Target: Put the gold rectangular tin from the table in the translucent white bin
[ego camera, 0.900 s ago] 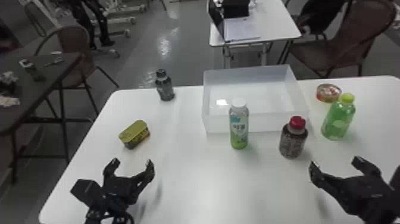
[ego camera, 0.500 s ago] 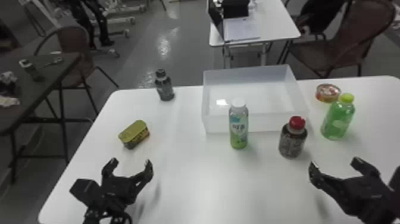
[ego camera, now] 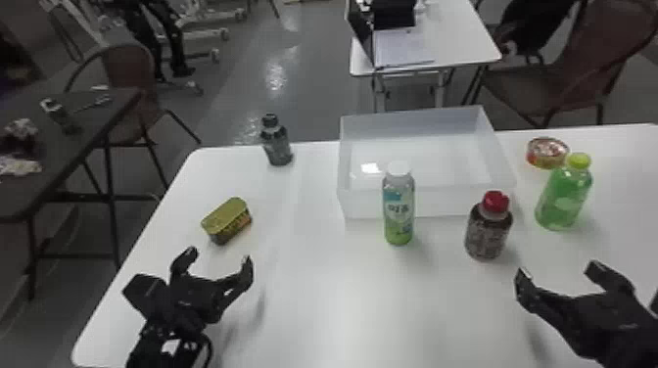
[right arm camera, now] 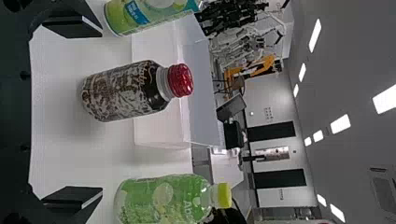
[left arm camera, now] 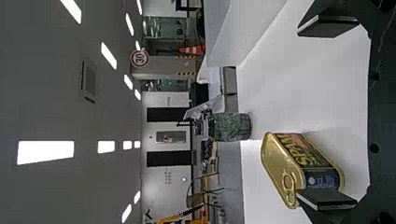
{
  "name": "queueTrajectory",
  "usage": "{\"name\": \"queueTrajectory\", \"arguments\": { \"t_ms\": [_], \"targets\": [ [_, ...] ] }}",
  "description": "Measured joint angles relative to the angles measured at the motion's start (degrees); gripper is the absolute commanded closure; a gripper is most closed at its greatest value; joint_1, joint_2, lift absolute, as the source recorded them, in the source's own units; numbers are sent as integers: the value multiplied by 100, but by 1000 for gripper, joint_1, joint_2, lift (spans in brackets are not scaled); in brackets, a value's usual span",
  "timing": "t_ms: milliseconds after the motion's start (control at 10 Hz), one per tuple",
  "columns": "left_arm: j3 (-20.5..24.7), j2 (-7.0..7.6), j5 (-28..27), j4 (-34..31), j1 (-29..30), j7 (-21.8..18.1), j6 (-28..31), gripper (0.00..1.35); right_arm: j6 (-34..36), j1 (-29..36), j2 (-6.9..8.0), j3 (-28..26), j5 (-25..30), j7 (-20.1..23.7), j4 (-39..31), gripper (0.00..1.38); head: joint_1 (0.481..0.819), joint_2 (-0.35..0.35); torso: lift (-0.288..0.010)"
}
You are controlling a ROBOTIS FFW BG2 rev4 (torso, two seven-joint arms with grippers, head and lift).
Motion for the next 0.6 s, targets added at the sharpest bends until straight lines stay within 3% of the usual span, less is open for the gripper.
{"name": "queueTrajectory", "arguments": {
  "t_ms": [200,400,600],
  "targets": [
    [355,0,-297,41,-327,-235,399,94,0,-1,0,0,-15,0,7,102,695,246,-131],
    [847,0,-898,167,-834,-938,806,94,0,1,0,1,-32,0,8,102,695,262,-131],
    [1024,0,-1233,737,-1480,-1528,952,91,0,-5,0,0,-44,0,14,102,695,250,-131]
  ]
}}
